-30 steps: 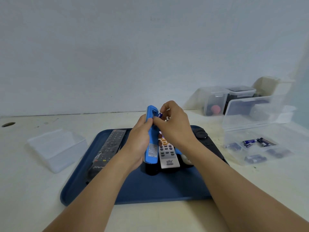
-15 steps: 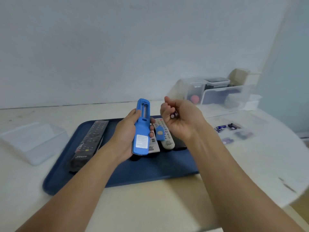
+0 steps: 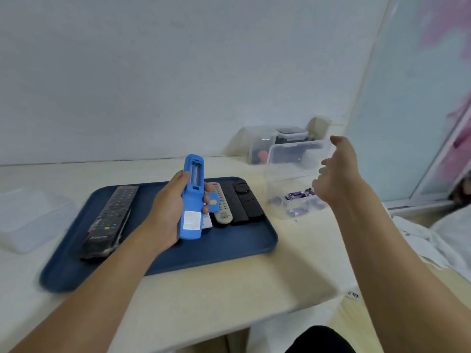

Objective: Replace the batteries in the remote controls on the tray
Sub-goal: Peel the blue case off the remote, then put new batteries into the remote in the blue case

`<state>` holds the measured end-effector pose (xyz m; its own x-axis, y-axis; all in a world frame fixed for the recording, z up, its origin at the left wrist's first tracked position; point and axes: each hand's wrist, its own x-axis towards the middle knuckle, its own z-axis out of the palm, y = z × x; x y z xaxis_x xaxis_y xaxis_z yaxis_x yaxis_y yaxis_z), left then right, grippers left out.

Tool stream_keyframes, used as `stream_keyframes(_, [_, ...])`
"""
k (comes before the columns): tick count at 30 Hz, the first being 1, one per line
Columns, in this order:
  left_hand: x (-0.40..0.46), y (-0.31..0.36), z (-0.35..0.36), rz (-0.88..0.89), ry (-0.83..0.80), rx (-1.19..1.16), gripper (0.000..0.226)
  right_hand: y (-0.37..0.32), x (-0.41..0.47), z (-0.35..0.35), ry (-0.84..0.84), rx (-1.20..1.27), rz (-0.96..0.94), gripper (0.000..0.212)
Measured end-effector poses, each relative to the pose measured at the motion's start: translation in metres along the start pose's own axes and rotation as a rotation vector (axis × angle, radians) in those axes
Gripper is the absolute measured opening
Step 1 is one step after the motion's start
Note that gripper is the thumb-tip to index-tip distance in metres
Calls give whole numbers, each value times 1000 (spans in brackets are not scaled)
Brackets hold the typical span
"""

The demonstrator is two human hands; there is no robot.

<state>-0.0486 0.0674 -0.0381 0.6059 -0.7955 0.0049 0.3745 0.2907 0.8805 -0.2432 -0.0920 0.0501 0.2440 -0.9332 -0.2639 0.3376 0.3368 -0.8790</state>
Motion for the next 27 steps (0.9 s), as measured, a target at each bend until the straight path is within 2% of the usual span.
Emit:
stream_keyframes(3, [-10,19,-6,74,74,66,35,24,-30,20,-39,118,-132,31])
stream_keyframes(5, [-19,40,-19,164,160,147,29,53,-57,49,-288,23,-174,21])
stream_keyframes(8, [-34,80,-56,264,370,298,21,101,-93,105,-848,-464,-297,15])
stream_keyframes(9, [-39,93,-73,284,441,366,19,116,-98,124,-965,-628,-431,14])
stream_keyframes(11, [-50,114,-108,343,587,475,16,145,-102,161,-1083,-927,-775,16])
stream_keyframes(13, [-63,130,-146,372,745,551,22,170,-108,197,-1147,-1140,-972,28])
stream_keyframes(17, [-81,139,-206,277,971,679,38,199,-117,251,-1212,-1335,-1006,37])
stream_keyframes(19, [-81,135,-221,185,969,616,47,211,-112,261,-1211,-1492,-987,39])
stream_keyframes(22, [-74,124,-233,82,866,414,49,225,-107,258,-1192,-1525,-926,41])
stream_keyframes(24, [-70,116,-234,134,815,407,46,228,-104,251,-1181,-1495,-949,45])
stream_keyframes(27, [-69,108,-233,322,761,604,46,232,-99,245,-1207,-1509,-942,55])
